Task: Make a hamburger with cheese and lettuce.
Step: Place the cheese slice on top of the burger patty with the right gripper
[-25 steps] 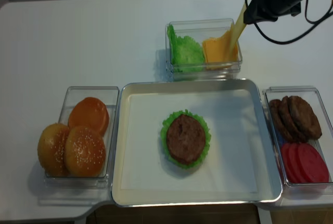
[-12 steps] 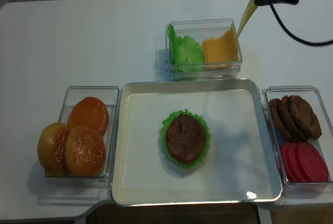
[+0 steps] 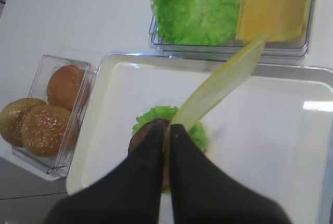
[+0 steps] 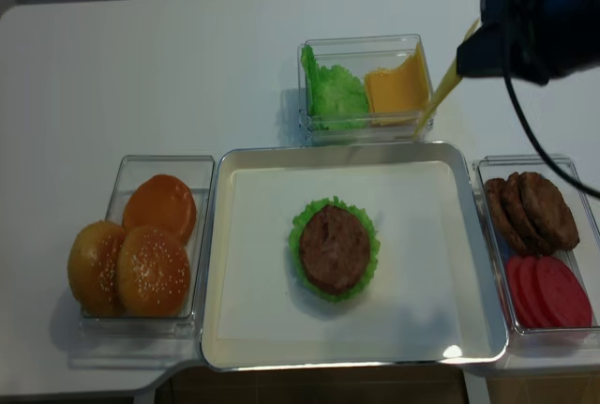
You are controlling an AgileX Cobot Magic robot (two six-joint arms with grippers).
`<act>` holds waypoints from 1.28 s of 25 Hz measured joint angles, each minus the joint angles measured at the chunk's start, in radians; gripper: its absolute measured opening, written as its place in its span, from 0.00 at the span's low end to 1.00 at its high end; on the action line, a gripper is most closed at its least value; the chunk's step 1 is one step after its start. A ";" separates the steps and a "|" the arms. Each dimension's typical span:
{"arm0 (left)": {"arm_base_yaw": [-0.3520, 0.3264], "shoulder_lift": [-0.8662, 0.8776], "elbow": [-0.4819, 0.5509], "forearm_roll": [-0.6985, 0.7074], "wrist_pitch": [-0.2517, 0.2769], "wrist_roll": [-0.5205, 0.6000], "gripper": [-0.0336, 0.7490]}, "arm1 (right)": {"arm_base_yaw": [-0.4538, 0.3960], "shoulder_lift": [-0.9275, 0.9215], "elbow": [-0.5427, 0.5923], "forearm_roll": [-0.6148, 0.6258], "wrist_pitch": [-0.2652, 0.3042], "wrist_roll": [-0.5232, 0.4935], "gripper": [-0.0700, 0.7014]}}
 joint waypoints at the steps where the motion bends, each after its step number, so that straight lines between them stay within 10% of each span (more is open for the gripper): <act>1: 0.000 0.000 0.000 0.000 0.000 0.000 0.52 | 0.004 -0.009 0.023 0.009 0.000 -0.010 0.11; 20: 0.000 0.000 0.000 0.000 0.000 0.000 0.52 | 0.417 0.039 0.130 0.069 -0.140 -0.026 0.11; 32: 0.000 0.000 0.000 0.000 0.000 0.000 0.52 | 0.481 0.183 0.130 0.165 -0.200 -0.121 0.11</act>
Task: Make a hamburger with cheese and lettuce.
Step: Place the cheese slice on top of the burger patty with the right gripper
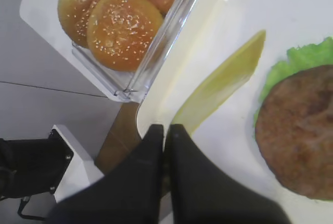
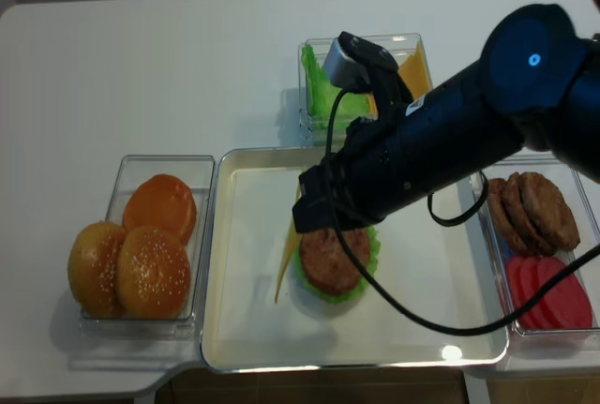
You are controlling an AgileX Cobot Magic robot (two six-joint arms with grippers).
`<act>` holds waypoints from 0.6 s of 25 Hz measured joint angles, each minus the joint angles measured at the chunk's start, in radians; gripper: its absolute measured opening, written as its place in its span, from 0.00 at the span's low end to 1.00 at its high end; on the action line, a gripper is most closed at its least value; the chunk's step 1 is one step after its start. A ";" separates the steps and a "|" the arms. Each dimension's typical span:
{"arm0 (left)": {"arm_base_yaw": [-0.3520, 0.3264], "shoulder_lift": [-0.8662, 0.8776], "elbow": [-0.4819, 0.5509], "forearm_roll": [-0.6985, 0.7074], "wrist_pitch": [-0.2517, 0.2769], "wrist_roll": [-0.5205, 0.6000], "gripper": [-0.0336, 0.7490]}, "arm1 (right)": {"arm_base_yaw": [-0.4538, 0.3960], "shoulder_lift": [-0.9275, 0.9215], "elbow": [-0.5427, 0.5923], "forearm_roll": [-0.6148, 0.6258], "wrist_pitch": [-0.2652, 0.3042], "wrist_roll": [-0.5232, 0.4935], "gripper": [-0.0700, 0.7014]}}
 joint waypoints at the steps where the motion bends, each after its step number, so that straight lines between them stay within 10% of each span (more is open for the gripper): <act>1: 0.000 0.000 0.000 0.000 0.000 0.000 0.52 | 0.000 0.008 0.000 0.000 -0.002 -0.005 0.11; 15: 0.000 0.000 0.000 0.000 0.000 0.000 0.52 | 0.000 0.019 0.000 -0.328 -0.020 0.103 0.11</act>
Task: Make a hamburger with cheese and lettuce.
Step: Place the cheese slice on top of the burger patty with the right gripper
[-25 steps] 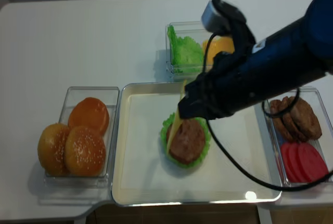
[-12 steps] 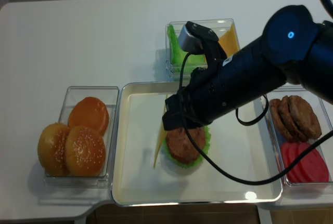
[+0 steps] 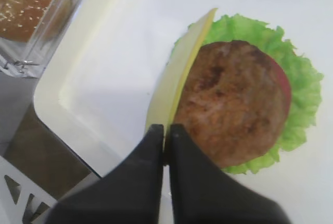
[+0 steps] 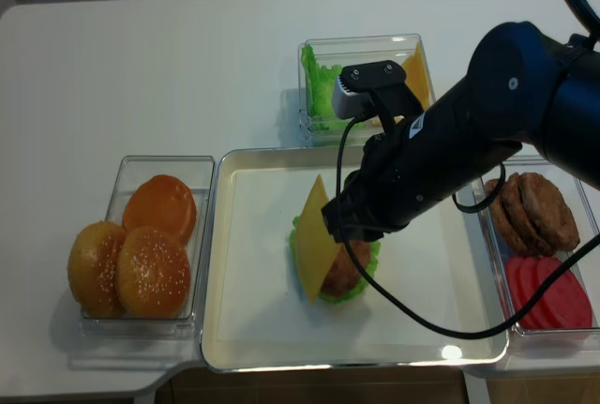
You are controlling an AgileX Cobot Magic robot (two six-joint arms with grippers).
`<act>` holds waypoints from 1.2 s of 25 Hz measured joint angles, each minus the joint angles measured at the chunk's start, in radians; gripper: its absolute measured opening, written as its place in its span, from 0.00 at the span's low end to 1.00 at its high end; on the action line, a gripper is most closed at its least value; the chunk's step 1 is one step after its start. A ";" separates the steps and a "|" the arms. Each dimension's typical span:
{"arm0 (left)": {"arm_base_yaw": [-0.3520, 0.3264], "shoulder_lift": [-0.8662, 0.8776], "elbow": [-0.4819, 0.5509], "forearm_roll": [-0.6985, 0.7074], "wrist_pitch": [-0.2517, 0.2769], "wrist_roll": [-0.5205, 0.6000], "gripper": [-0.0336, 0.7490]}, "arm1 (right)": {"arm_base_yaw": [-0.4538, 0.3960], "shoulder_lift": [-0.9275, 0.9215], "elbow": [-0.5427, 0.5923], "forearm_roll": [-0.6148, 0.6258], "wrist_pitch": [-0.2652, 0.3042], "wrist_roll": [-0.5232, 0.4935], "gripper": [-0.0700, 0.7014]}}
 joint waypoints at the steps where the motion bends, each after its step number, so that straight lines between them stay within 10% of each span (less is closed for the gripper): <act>1: 0.000 0.000 0.000 0.000 0.000 0.000 0.52 | 0.000 0.000 0.000 -0.019 -0.002 0.009 0.11; 30: 0.000 0.000 0.000 0.000 0.000 0.000 0.52 | 0.000 0.052 0.000 -0.228 0.023 0.197 0.10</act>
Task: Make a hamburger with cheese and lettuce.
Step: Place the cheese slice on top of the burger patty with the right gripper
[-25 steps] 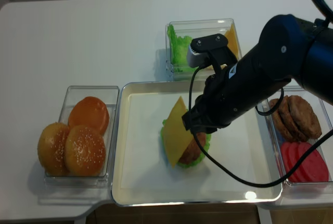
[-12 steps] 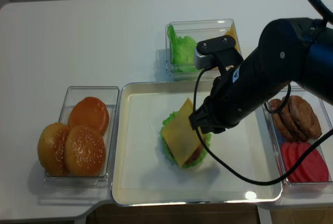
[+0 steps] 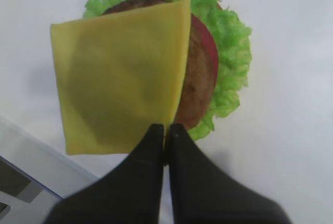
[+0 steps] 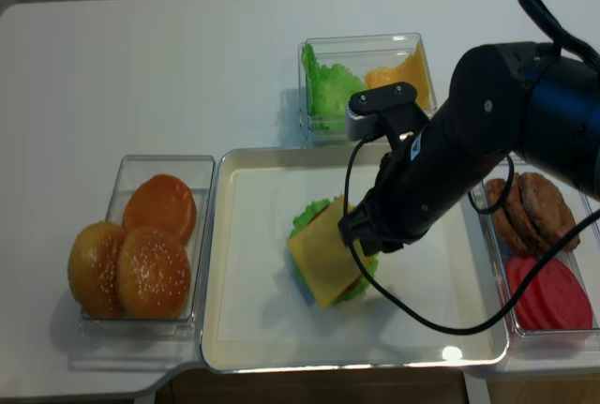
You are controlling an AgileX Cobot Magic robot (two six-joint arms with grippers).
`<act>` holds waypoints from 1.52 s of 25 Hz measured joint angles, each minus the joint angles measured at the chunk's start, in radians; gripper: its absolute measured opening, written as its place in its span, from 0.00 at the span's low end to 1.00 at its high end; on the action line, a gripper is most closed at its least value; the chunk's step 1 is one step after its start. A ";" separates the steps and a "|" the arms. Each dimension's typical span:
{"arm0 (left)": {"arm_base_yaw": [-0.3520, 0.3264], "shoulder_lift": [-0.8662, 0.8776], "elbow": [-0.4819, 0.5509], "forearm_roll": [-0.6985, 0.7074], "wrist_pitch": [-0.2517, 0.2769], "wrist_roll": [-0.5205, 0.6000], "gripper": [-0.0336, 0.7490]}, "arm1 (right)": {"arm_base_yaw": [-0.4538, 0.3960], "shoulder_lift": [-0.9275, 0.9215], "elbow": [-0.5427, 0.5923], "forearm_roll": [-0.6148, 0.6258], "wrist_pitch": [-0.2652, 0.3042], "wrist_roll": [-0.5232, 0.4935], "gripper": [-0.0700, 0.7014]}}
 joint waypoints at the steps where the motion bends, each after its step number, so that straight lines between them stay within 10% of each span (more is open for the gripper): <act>1: 0.000 0.000 0.000 0.000 0.000 0.000 0.52 | 0.000 0.000 0.000 0.000 -0.006 0.000 0.10; 30: 0.000 0.000 0.000 0.000 0.000 0.000 0.52 | 0.000 0.029 0.000 -0.070 -0.026 0.048 0.13; 38: 0.000 0.000 0.000 0.000 0.000 0.000 0.52 | 0.000 0.029 0.000 -0.072 -0.023 0.050 0.75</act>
